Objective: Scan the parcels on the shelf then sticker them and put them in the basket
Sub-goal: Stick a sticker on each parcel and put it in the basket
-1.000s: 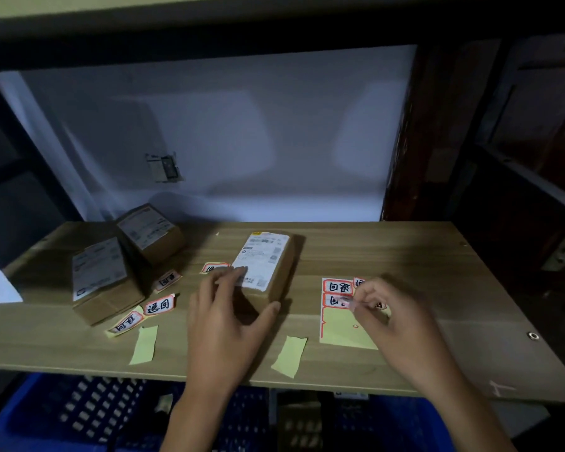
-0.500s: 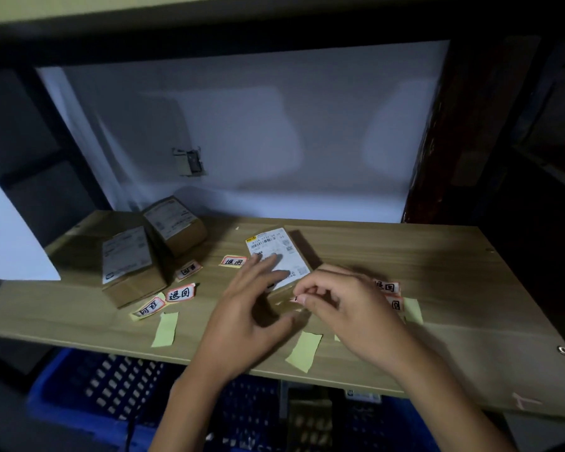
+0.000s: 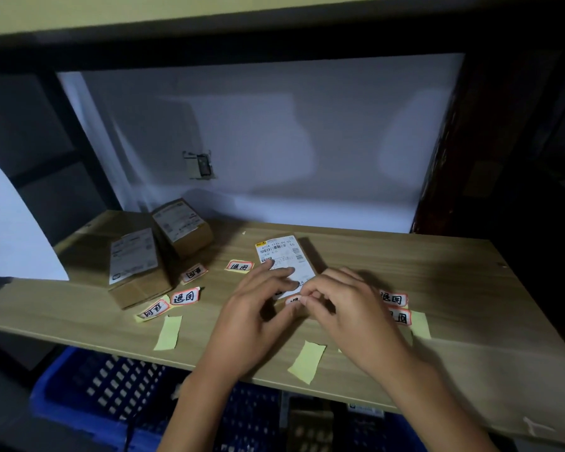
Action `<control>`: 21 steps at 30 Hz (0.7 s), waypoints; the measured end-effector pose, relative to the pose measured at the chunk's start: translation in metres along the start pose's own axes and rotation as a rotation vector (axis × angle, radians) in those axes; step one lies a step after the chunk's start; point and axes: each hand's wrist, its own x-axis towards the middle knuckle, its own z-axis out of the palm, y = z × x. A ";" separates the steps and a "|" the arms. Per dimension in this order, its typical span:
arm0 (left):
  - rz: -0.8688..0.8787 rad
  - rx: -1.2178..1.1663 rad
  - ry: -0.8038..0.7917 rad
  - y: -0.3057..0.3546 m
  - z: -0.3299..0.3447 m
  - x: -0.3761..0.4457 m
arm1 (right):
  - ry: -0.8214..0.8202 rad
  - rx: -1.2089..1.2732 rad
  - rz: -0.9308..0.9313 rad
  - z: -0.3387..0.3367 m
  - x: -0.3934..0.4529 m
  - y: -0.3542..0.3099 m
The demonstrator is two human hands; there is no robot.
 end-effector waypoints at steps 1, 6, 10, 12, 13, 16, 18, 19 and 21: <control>0.005 0.002 -0.001 0.000 0.000 0.001 | 0.025 -0.028 0.015 -0.001 0.000 0.000; -0.002 -0.003 -0.016 0.001 -0.003 0.002 | 0.094 -0.038 0.231 -0.009 0.001 0.016; -0.042 -0.099 -0.031 0.000 -0.003 -0.002 | 0.015 0.158 0.272 -0.003 -0.003 0.022; -0.095 -0.132 -0.012 0.002 -0.005 -0.005 | 0.013 0.221 0.267 0.001 -0.003 0.021; -0.131 -0.137 -0.003 0.004 -0.005 -0.006 | 0.022 0.248 0.271 0.003 -0.003 0.020; -0.214 -0.145 0.028 0.009 -0.003 -0.007 | 0.078 0.325 0.294 0.004 -0.001 0.013; -0.239 -0.184 0.087 0.013 -0.002 -0.008 | 0.120 0.354 0.295 0.002 -0.002 0.004; -0.243 -0.209 0.118 0.016 -0.002 -0.008 | 0.138 0.367 0.296 0.002 -0.004 0.000; -0.243 -0.265 0.168 0.025 -0.006 -0.012 | 0.170 0.396 0.325 0.003 -0.009 -0.010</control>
